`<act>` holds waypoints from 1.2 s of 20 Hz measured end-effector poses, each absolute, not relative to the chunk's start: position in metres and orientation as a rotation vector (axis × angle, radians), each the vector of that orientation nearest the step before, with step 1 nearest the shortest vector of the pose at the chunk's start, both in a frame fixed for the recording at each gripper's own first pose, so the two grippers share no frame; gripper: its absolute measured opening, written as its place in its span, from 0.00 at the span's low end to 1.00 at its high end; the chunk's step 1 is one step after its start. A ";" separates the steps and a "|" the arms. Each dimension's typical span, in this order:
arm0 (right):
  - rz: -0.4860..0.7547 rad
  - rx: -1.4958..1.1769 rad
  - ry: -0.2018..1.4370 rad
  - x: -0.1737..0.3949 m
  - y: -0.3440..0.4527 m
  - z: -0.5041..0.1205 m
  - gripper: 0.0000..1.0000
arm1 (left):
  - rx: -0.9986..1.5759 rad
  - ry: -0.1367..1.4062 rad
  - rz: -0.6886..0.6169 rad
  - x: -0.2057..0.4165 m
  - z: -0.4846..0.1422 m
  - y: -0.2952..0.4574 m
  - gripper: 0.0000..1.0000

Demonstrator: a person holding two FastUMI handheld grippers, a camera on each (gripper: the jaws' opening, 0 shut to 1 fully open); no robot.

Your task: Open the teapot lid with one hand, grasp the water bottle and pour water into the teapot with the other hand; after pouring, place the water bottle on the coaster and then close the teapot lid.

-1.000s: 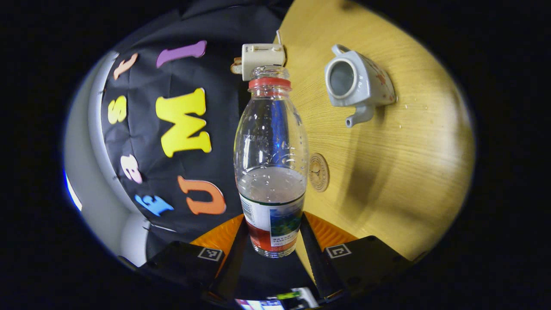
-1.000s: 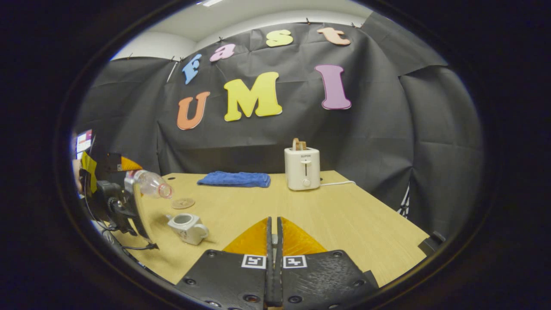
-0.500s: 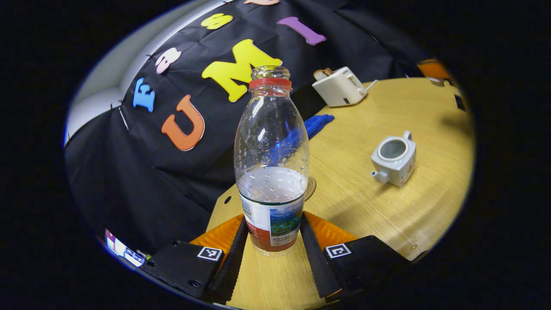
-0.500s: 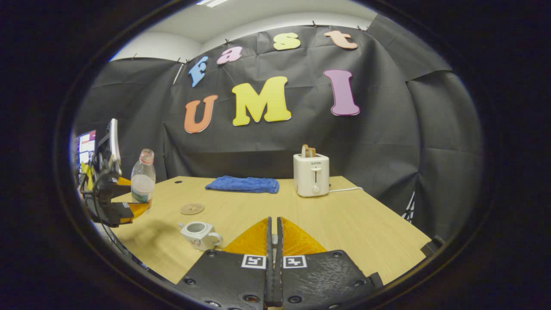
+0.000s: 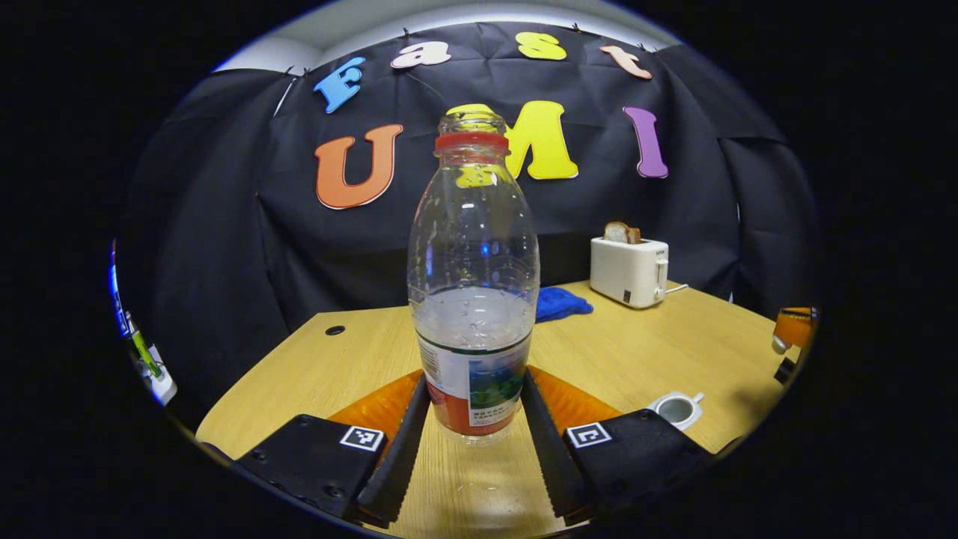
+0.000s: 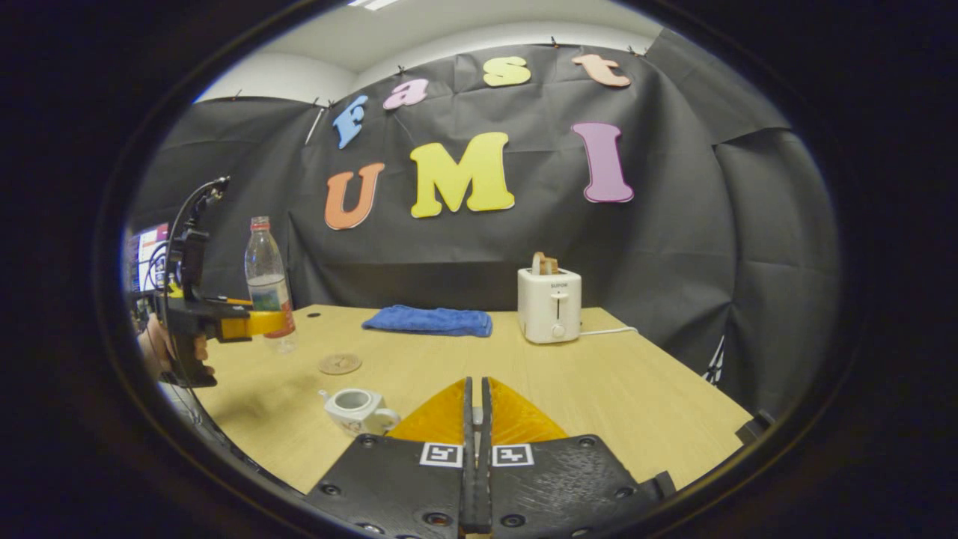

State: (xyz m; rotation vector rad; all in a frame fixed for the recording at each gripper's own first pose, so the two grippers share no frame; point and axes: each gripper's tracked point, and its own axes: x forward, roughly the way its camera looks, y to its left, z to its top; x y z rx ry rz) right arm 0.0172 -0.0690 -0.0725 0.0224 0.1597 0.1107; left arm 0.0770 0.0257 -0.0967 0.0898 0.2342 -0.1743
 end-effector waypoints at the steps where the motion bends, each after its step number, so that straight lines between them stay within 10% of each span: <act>1: 0.110 0.023 0.161 0.019 -0.069 -0.073 0.00 | 0.085 0.216 -0.181 0.086 -0.093 0.024 0.74; 24: 0.064 0.037 0.231 0.040 -0.092 -0.104 0.00 | 0.007 0.362 -0.204 0.171 -0.183 0.013 0.77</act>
